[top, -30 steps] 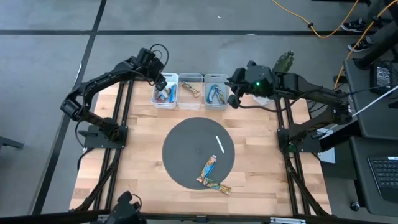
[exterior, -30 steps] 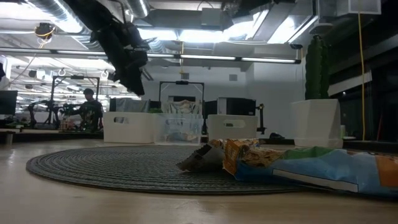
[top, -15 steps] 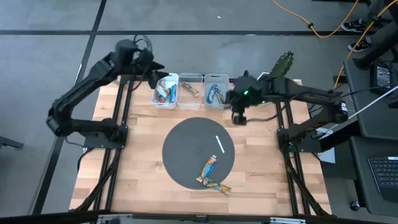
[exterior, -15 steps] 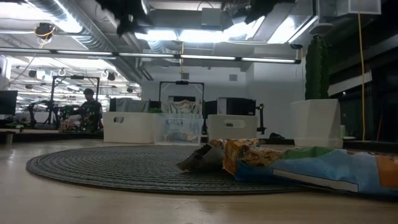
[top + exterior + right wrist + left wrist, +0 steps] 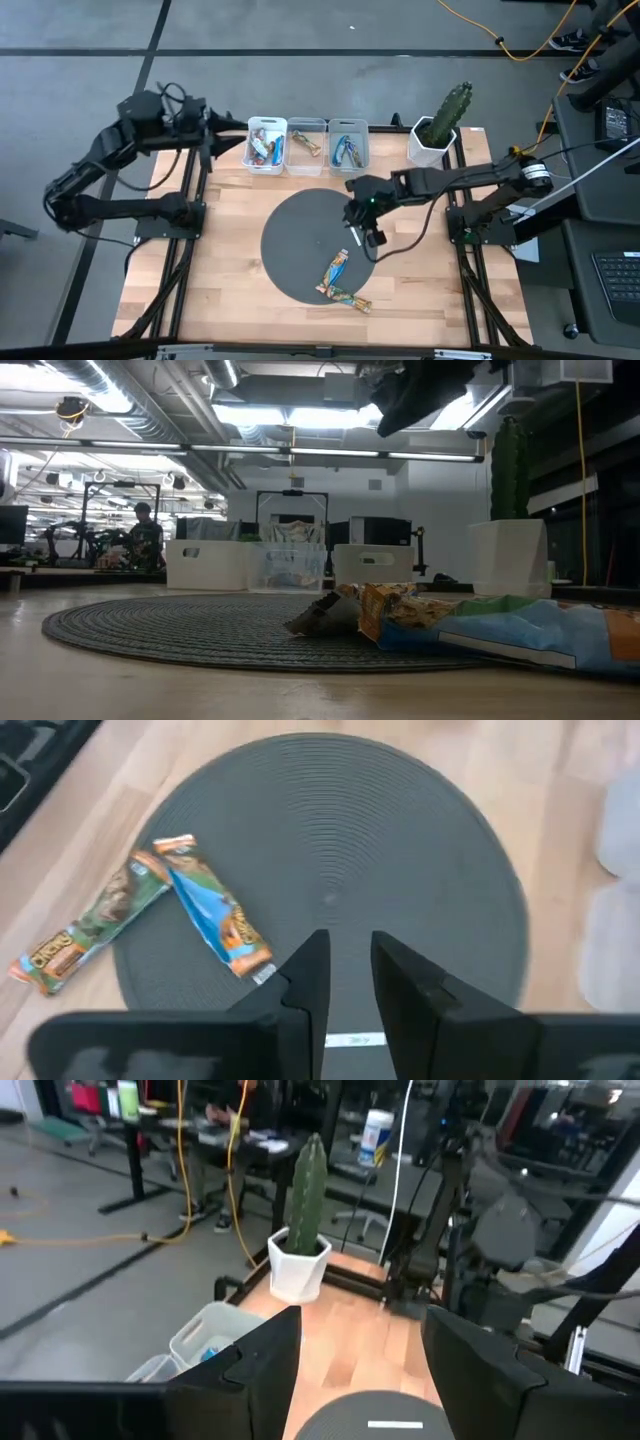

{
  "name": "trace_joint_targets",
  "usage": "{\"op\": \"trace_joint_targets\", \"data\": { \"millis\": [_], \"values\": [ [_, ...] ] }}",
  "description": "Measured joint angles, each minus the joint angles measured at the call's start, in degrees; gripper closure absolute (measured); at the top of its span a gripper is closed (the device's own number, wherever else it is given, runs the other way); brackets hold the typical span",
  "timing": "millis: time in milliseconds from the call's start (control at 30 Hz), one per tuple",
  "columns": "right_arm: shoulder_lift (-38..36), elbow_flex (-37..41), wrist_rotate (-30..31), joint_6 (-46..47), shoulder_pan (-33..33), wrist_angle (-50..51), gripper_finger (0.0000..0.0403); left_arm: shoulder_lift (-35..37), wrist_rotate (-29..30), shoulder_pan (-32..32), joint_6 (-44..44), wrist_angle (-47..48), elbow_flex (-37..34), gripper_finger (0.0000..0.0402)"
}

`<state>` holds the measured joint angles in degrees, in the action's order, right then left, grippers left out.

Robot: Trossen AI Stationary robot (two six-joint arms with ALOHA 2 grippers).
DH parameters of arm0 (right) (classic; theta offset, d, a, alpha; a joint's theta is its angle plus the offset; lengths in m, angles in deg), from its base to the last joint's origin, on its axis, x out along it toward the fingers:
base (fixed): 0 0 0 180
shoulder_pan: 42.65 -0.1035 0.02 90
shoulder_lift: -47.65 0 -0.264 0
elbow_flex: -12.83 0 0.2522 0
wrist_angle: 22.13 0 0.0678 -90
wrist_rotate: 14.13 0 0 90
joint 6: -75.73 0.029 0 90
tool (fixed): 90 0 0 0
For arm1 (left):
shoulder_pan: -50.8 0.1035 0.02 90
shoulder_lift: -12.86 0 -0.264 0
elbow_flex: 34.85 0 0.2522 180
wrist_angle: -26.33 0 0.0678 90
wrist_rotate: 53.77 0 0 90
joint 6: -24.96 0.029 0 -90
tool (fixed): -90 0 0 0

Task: Pick and place Granola Bars by type
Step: Put the yellow granola bar into the transparent bin

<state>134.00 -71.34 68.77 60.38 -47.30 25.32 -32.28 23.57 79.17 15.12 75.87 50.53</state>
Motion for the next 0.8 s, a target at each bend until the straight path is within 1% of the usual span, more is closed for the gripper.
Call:
{"op": "trace_joint_targets", "data": {
  "millis": [267, 400, 467, 567, 667, 733, 800],
  "values": [
    [0.87, 1.37, -0.74, -0.81, -1.63, 1.08, 0.0322, 1.88, 8.68, -4.54, -1.48, 0.60, 0.00, 0.0204],
    [2.64, 1.37, -2.79, -1.69, -1.61, 1.86, 0.0321, 1.13, 11.73, -5.73, -2.22, 0.82, 0.00, 0.0204],
    [3.99, 1.37, -5.66, -2.71, -1.61, 2.68, 0.0313, 0.60, 13.02, -6.05, -3.08, 0.91, -0.01, 0.0204],
    [5.75, 1.37, -7.61, -4.90, -2.48, 2.56, 0.0279, -0.34, 13.70, -6.32, -3.55, 0.92, -0.02, 0.0204],
    [7.04, 1.37, -7.74, -7.68, -3.79, 2.28, 0.0228, -1.11, 14.14, -6.32, -3.72, 1.34, -0.02, 0.0204],
    [7.88, 1.37, -6.25, -9.43, -4.63, 1.55, 0.0190, -1.66, 14.31, -6.32, -4.48, 2.39, -0.02, 0.0204],
    [8.88, 1.35, -3.21, -12.26, -5.56, 1.39, 0.0158, -2.15, 14.33, -6.32, -4.68, 3.63, -0.02, 0.0204]
  ]
}}
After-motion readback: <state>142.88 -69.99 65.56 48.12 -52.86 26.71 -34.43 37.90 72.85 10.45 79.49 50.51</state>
